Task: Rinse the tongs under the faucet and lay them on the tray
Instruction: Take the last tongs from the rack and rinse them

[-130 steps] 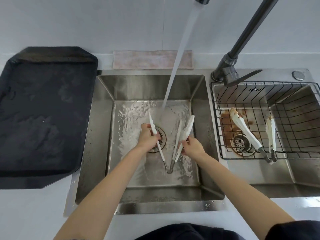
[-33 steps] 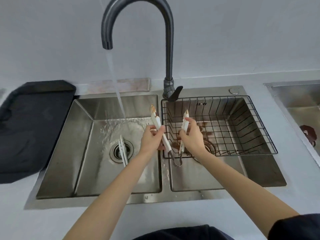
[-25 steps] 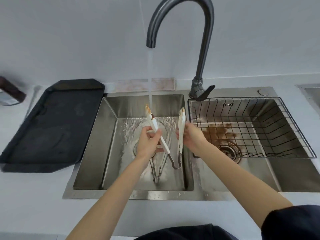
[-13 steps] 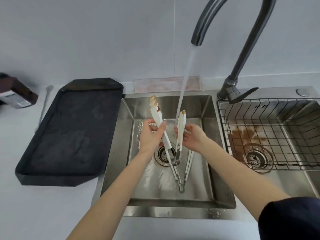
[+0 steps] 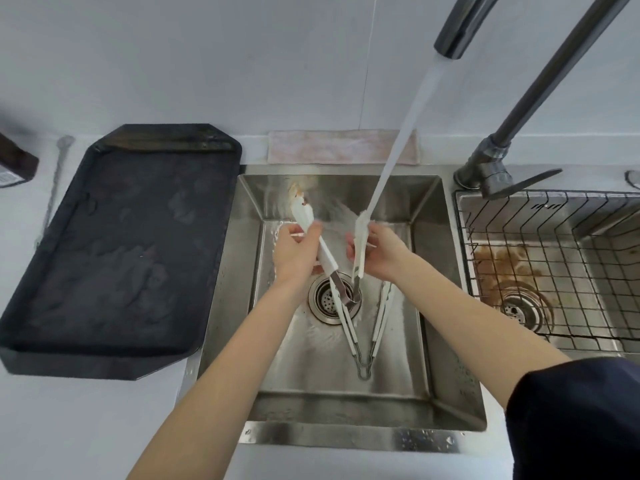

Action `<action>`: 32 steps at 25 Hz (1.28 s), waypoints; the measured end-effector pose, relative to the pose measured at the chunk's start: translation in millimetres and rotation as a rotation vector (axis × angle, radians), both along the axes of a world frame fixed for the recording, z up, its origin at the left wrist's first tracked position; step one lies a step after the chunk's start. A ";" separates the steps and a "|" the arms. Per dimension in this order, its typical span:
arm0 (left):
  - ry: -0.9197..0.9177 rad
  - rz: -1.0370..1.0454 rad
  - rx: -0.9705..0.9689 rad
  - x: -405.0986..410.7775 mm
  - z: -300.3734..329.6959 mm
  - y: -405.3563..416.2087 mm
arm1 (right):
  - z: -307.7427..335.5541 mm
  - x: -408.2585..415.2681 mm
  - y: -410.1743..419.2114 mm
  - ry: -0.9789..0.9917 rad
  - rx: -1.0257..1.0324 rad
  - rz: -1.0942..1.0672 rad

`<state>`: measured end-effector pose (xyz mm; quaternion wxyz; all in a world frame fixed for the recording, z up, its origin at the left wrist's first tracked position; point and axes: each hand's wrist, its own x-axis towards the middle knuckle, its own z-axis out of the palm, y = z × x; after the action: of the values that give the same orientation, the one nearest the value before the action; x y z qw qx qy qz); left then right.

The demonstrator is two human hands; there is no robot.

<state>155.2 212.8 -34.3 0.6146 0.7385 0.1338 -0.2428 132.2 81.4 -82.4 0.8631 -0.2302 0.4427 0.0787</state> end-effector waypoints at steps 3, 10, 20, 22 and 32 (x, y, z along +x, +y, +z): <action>0.169 0.040 -0.041 -4.0 -10.5 11.2 | 6.8 0.3 -3.7 -0.019 0.027 -0.092; 0.220 -0.014 -0.094 -18.9 -22.1 15.5 | 16.2 13.4 -7.4 0.004 -0.043 -0.035; 0.311 -0.021 -0.178 -23.9 -25.6 2.6 | 39.5 4.0 -5.2 -0.155 -0.097 -0.077; 0.329 -0.029 -0.187 -21.8 -27.2 -5.4 | 38.9 -10.0 -3.3 -0.215 -0.177 0.078; 0.419 -0.152 -0.244 -24.7 -32.9 -48.9 | 54.9 -39.7 -14.1 -0.186 -0.682 0.267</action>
<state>130.6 163.9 -67.2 0.6380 0.6005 0.1720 -0.4503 92.4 67.3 -27.5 0.7555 -0.5661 0.3293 0.0173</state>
